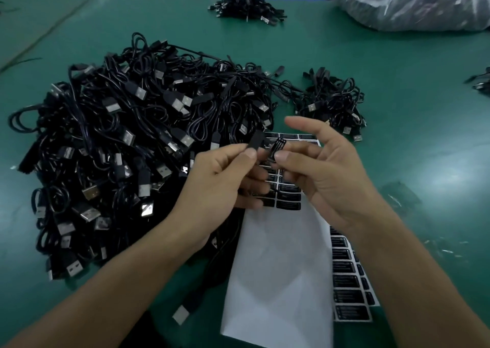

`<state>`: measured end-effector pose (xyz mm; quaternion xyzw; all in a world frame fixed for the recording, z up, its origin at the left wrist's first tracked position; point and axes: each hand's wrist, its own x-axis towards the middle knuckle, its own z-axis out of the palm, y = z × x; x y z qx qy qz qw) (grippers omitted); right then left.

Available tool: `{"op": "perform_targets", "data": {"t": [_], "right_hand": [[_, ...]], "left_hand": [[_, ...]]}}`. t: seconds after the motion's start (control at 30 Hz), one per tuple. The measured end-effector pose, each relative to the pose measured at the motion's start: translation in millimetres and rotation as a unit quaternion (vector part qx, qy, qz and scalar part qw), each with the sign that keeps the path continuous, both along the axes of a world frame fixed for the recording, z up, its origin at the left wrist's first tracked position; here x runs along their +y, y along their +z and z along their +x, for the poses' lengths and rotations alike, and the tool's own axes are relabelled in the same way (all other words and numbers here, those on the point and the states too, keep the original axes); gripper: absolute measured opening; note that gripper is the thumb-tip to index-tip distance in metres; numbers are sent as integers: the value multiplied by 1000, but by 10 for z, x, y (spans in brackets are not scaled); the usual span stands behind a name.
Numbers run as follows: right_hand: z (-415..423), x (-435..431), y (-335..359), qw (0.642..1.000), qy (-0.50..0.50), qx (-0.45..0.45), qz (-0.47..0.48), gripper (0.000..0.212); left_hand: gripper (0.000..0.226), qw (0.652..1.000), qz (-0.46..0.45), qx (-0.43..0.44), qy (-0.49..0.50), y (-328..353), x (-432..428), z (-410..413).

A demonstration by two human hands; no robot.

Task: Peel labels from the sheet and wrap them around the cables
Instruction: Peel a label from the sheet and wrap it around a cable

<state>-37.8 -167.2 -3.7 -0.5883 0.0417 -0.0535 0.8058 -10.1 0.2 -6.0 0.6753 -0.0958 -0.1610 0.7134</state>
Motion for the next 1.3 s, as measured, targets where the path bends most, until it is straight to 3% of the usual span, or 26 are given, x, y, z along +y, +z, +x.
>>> {"op": "perform_targets", "data": {"t": [0.23,0.5,0.9,1.2,1.3], "right_hand": [[-53,35,1,999,-21,-29,40,53],[-29,52,-61,997,-46,-51,-39,28],[-51,111,-88,997,-51,-52,-25,44],[-78,106,-61,993,-61,-69,-79,43],[-95,93,-70,983,-88,-60,-149,45]], "left_hand": [[23,999,-13,-26,28,-43,-13,-3],[11,1000,-7,-22,-5,-91,-6,10],[12,999,-34,10,-22,-28,-14,6],[21,999,-48,-4,22,-73,5,27],[23,999,-41,-21,27,-75,6,15]]}}
